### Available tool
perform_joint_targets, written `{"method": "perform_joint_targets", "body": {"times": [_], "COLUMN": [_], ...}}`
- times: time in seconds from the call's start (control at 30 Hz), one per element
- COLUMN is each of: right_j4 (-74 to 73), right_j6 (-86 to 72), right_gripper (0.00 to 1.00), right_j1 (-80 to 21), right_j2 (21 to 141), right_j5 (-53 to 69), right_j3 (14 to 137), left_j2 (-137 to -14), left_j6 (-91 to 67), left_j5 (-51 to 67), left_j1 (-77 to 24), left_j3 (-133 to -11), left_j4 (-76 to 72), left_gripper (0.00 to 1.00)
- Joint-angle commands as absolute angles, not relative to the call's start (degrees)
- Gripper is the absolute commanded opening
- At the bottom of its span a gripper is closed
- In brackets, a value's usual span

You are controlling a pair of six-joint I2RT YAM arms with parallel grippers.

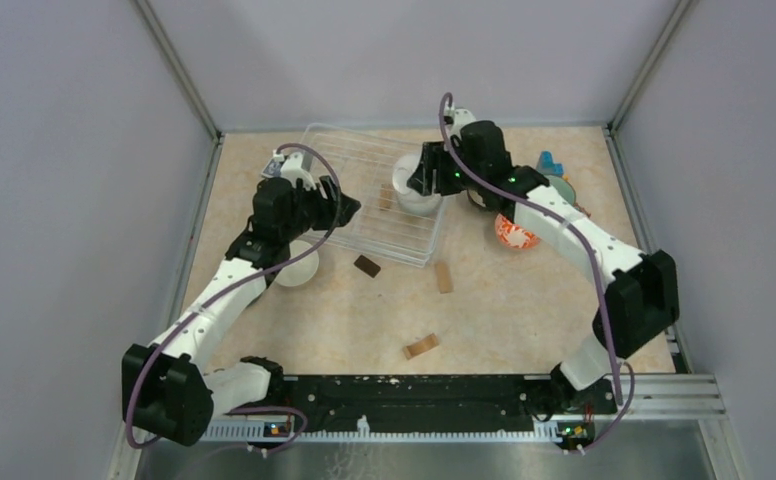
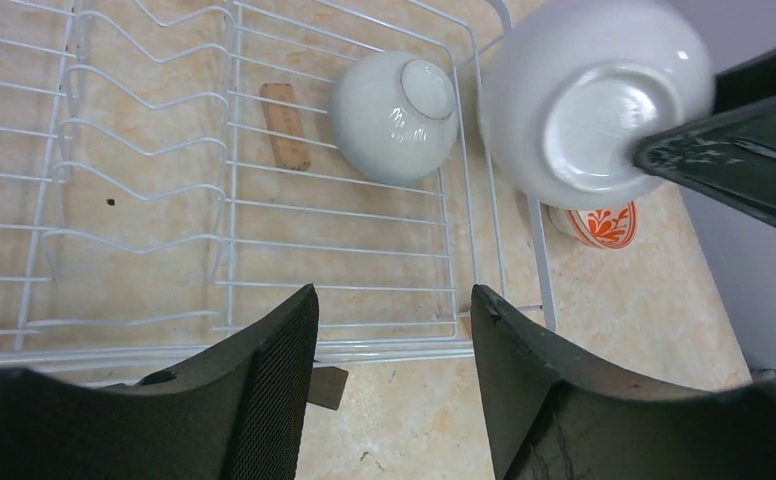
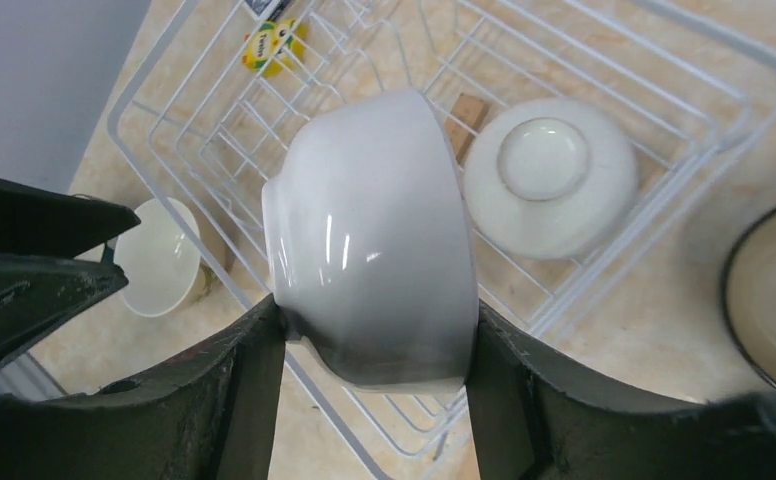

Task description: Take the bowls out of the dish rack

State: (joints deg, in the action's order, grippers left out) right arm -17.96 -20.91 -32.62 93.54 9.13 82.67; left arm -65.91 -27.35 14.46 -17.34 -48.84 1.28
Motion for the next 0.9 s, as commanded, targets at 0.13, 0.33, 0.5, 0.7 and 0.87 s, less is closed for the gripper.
{"method": "perform_joint_targets", "body": {"times": [0.13, 0.33, 0.5, 0.7, 0.87], "right_j4": [-18.21, -18.30, -21.86, -30.29, -38.52], "right_j6": [-15.31, -16.42, -21.62, -33.05, -41.64], "right_gripper": [0.25, 0.17, 0.09, 0.04, 0.00], "right_j1": [-32.95, -32.92, -32.92, -32.42, -30.06], "right_j2": [74.72, 61.39, 55.78, 56.31, 62.09], "right_j5": [-9.26, -27.20, -39.62, -51.36, -52.03], "right_j3": [70.92, 56.69, 49.51, 46.96, 48.55], "left_j2": [-62.13, -61.15, -62.04, -61.94, -62.04], "left_j6": [-27.57, -28.20, -29.02, -30.10, -30.54], "left_j5": [13.24, 14.76, 16.79, 19.23, 21.19], "left_j1": [-17.49, -17.49, -17.49, -17.50, -17.58], "left_j3": [-47.62, -47.21, -47.09, -46.03, -45.51], "left_j4": [-0.87, -1.65, -2.51, -3.99, -4.28], "left_gripper": [0.63, 0.63, 0.63, 0.63, 0.63]}}
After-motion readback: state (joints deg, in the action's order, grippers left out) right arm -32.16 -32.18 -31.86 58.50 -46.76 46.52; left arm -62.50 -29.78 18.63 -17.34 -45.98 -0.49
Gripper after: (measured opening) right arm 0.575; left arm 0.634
